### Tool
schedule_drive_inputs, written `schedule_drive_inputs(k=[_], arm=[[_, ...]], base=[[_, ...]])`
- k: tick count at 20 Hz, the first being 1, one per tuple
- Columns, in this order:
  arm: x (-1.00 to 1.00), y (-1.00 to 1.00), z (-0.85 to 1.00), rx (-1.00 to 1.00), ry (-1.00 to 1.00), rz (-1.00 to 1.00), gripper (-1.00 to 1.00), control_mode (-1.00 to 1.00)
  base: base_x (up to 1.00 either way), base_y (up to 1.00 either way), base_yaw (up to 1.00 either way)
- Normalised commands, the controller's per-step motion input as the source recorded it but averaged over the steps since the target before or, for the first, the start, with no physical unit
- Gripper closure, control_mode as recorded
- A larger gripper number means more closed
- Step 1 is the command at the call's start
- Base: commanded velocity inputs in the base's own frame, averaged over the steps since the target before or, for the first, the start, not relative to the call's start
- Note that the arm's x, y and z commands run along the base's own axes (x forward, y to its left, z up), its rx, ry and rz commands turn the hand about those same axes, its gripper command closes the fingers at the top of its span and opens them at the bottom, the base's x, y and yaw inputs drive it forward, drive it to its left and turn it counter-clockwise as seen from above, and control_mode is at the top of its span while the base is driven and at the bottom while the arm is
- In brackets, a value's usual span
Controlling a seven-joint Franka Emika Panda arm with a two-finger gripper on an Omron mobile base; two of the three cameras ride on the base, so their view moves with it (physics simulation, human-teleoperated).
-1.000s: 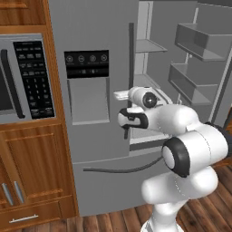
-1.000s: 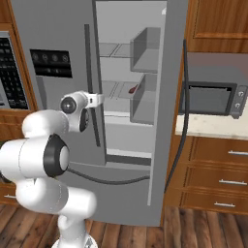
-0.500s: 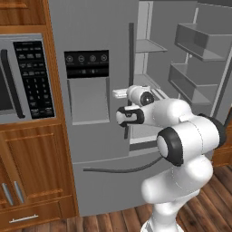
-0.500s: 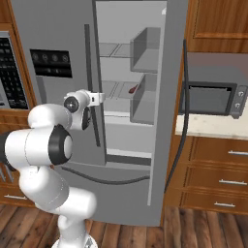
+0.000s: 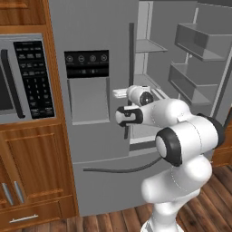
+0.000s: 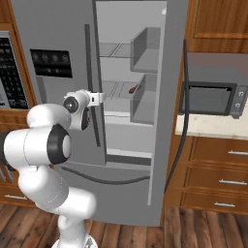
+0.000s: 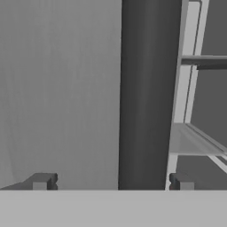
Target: Move the hot dog bun to the plate on the dining table and place the condiment next to that plate. Then navigate to the fridge and take the sausage and place it on the plate as well.
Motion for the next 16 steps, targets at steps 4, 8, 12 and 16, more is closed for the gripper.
schedule_drive_inputs(k=[4, 8, 12, 16], arm=[[0.13, 0.1, 0.0, 0.0, 0.06, 0.0, 1.0, -1.0], [0.02, 0.19, 0.03, 0.0, 0.07, 0.0, 1.0, -1.0], [-0.37, 0.33, 0.2, 0.0, 0.04, 0.01, 1.0, -1.0], [-0.72, 0.59, 0.33, 0.0, 0.08, 0.02, 1.0, -1.0]], base=[[0.0, 0.0, 0.0], [0.0, 0.0, 0.0], [0.0, 0.0, 0.0], [0.0, 0.0, 0.0]])
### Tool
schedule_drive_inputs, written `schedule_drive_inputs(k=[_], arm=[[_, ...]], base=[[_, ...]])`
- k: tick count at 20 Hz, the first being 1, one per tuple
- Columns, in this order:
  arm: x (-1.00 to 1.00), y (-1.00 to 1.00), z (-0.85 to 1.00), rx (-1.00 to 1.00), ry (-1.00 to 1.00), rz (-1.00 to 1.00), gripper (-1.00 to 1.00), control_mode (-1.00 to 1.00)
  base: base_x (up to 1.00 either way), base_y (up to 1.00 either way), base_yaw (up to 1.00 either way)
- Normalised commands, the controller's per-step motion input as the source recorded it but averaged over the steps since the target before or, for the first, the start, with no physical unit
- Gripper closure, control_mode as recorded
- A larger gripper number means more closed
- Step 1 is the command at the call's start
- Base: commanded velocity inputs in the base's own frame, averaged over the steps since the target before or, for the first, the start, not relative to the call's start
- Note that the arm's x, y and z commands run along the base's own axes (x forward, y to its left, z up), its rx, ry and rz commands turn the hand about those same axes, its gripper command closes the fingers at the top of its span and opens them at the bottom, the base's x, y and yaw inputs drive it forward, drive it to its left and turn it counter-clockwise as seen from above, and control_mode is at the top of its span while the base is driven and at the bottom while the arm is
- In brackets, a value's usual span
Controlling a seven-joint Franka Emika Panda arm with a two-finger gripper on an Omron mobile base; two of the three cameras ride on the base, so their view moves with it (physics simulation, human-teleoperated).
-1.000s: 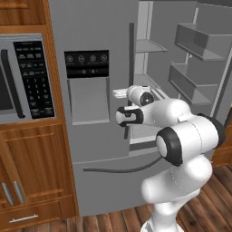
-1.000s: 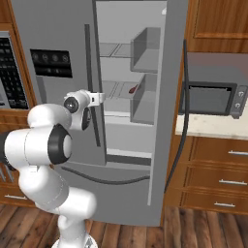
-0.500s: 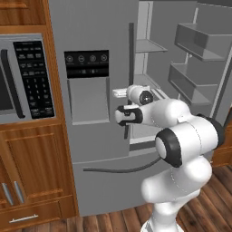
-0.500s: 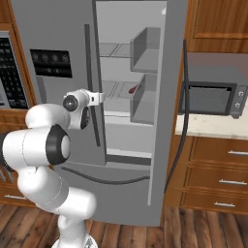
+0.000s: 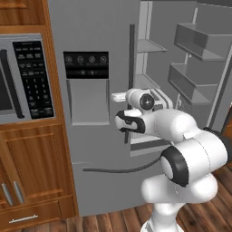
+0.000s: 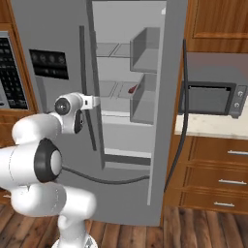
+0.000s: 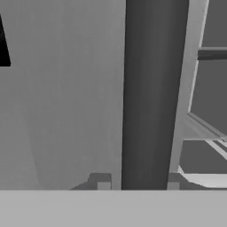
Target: Move the hot dog bun to the plate on the dining table and place the condiment next to that plate. Then navigate to the fridge and take the sausage and place it on the plate as well.
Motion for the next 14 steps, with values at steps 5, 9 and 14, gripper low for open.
schedule_drive_inputs(k=[5, 9, 14], arm=[[-0.87, 0.76, 0.47, 0.0, 0.1, 0.0, 1.0, -1.0], [-0.93, 0.88, 0.58, 0.0, 0.16, 0.02, 1.0, -1.0], [-0.98, 0.99, 0.61, 0.0, 0.19, 0.03, 1.0, -1.0]], base=[[0.0, 0.0, 0.0], [0.0, 0.0, 0.0], [0.0, 0.0, 0.0]])
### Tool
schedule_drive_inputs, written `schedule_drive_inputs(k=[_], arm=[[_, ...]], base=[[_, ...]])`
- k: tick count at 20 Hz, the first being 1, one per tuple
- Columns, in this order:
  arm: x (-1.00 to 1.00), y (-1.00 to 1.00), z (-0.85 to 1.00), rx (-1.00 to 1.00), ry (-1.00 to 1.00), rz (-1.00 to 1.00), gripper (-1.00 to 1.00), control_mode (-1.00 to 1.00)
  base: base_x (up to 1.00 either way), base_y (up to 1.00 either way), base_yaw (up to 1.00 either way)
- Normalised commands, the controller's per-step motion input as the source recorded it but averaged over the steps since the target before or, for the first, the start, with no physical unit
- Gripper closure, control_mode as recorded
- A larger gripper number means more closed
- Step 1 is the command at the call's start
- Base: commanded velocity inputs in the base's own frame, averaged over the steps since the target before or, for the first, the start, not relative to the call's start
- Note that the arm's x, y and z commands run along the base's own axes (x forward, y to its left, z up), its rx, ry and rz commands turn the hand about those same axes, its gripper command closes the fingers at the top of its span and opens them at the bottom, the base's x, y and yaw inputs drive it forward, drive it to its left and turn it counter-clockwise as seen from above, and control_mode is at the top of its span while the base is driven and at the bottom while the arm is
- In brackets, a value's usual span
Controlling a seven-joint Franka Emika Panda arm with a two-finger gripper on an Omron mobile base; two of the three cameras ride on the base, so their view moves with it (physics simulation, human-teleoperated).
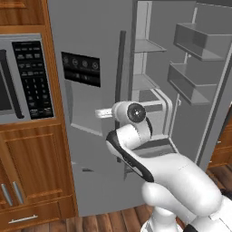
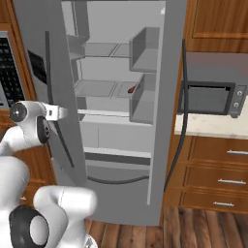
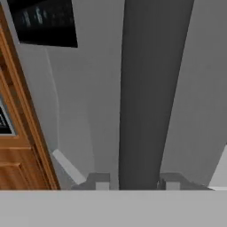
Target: Move the hot dog bun to the plate on the dining table and place the condiment next to that plate. Then navigate to the fridge and take the sausage and place it on the plate as well.
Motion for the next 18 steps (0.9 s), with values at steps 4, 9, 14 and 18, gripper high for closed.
schedule_drive_inputs(k=[4, 9, 14, 18], arm=[[-0.86, 1.0, 0.53, 0.0, 0.2, 0.06, 1.0, -1.0], [-0.71, 1.0, 0.35, 0.0, 0.16, 0.09, -1.0, -1.0], [-0.91, 0.25, 0.23, 0.0, -0.12, 0.04, -1.0, -1.0], [-1.0, -0.97, 0.14, 0.0, -0.35, -0.01, -1.0, -1.0]], base=[[0.0, 0.0, 0.0], [0.0, 0.0, 0.0], [0.0, 0.0, 0.0], [0.0, 0.0, 0.0]])
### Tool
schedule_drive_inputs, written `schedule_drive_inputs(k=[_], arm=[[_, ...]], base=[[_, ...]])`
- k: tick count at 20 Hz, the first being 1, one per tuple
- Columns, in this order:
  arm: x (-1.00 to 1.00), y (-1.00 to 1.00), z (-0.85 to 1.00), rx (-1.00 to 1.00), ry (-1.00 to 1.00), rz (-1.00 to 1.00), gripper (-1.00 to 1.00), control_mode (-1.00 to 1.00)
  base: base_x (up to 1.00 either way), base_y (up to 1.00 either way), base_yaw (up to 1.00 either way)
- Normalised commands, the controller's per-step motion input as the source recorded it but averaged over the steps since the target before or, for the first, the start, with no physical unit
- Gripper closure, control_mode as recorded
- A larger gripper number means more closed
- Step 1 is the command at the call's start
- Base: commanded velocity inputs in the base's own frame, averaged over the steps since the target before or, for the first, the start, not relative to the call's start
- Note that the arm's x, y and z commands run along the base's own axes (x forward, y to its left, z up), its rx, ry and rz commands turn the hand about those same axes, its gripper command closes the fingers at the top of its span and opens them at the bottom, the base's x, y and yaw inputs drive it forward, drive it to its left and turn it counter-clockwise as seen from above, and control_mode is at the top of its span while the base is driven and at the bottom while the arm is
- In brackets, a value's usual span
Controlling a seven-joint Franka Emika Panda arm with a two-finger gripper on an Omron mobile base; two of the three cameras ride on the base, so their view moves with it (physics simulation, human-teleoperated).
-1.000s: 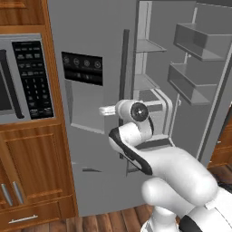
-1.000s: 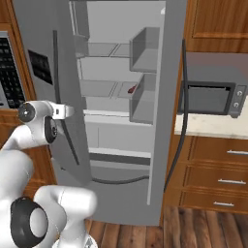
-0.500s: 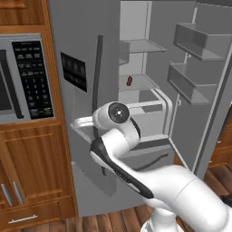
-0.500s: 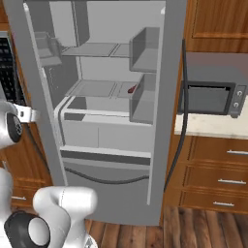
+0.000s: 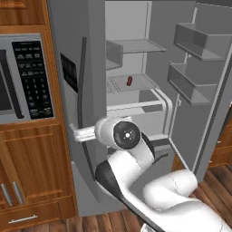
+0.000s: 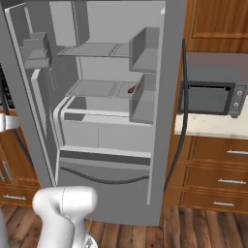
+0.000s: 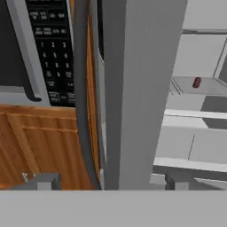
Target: Move the hot dog bun to the plate on the dining table and place the condiment next to that plate. Then navigate to the fridge and take the sausage and place it on the plate as well.
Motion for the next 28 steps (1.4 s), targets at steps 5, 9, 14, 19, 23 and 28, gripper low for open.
schedule_drive_inputs(k=[5, 9, 14, 19, 23, 28], arm=[[-0.69, -1.0, 0.12, 0.0, -0.16, -0.09, -1.0, -1.0], [0.01, -1.0, 0.07, 0.0, 0.0, -0.11, -1.0, -1.0], [0.41, -1.0, 0.04, 0.06, 0.01, -0.06, -1.0, -1.0], [0.71, -0.63, 0.0, 0.2, 0.15, 0.01, -1.0, -1.0], [0.91, -0.07, -0.15, 0.25, 0.24, 0.12, -1.0, -1.0], [0.74, 0.09, -0.25, 0.27, 0.22, 0.2, -1.0, -1.0]], base=[[0.0, 0.0, 0.0], [0.0, 0.0, 0.0], [0.0, 0.0, 0.0], [0.0, 0.0, 0.0], [0.0, 0.0, 0.0], [0.0, 0.0, 0.0]])
